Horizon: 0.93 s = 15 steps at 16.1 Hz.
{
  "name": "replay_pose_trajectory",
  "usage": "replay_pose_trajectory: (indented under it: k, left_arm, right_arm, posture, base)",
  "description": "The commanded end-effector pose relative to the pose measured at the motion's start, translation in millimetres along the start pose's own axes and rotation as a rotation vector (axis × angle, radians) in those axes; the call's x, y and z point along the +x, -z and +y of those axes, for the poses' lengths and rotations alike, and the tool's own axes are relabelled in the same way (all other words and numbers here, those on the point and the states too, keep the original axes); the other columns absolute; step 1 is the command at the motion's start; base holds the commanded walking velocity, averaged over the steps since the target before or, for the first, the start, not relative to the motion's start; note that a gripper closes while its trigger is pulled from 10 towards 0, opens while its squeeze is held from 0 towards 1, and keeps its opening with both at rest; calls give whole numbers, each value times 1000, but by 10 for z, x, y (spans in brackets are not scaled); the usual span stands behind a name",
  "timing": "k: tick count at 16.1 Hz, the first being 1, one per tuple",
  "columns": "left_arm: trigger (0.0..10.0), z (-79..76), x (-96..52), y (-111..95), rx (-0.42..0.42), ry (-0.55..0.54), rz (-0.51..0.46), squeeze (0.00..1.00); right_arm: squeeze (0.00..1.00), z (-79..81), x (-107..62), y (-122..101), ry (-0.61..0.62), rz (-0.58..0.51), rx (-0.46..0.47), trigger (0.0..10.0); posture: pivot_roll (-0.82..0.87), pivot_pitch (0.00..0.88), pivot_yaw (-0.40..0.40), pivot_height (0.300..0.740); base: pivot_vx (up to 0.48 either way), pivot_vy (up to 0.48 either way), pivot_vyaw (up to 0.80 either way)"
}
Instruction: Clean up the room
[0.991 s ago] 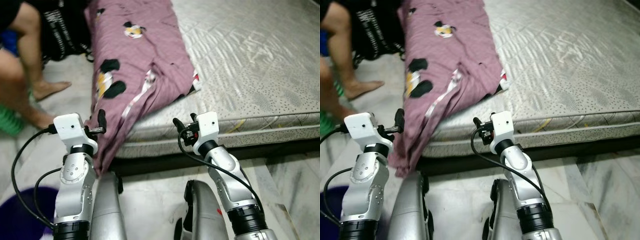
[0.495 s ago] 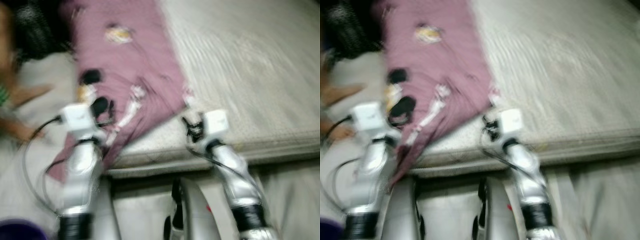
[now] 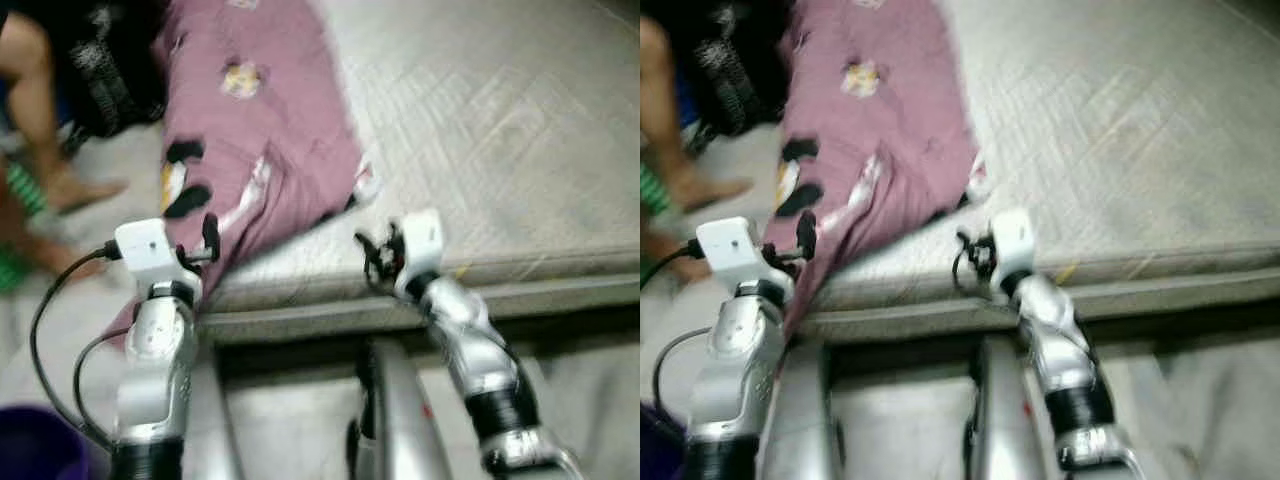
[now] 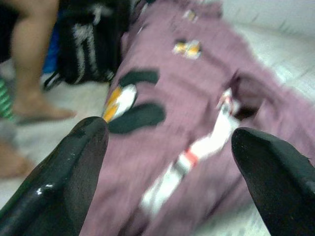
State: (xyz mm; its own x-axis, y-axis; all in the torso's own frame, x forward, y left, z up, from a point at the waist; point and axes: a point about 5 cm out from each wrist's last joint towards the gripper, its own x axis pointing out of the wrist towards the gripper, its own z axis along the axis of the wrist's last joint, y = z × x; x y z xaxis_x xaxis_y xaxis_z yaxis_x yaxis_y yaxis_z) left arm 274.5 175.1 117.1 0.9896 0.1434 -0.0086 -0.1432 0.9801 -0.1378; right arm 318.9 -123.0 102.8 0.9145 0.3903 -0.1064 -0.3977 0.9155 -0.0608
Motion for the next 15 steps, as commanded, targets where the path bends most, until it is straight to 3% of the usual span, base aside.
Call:
replay_pose_trajectory:
  k: [1, 4, 7, 10, 11, 15]
  left_arm:
    - [10000, 37, -1, -51, 31, -23, -2, 0]
    - [10000, 6, -142, -88, 104, 39, 15, 0]
    - [10000, 61, -324, -107, 157, 49, 24, 0]
    - [10000, 175, -440, -109, 167, 0, 52, 0]
    - [10000, 194, -453, -111, 159, -15, 57, 0]
    - [10000, 160, -440, -132, 160, -4, 57, 0]
  right_arm:
    - [0, 80, 60, 44, -77, 44, -14, 10000]
    - [0, 278, 218, 91, -236, 119, -58, 10000]
    - [0, 432, 454, -80, -289, 69, -33, 10000]
    - [0, 590, 636, -284, -297, 11, -74, 10000]
    - [0, 613, 665, -324, -279, -5, -46, 10000]
    - [0, 608, 689, -277, -216, 11, -32, 10000]
  posture:
    - [83, 136, -52, 532]
    - [127, 142, -50, 532]
    - [205, 152, -55, 532]
    - [246, 156, -59, 532]
    - [254, 156, -60, 532]
    - [252, 161, -53, 532]
  base:
    - [0, 0, 0]
    - [0, 0, 0]
    - [0, 0, 0]
    - [0, 0, 508]
    - [0, 0, 763]
    - [0, 0, 188]
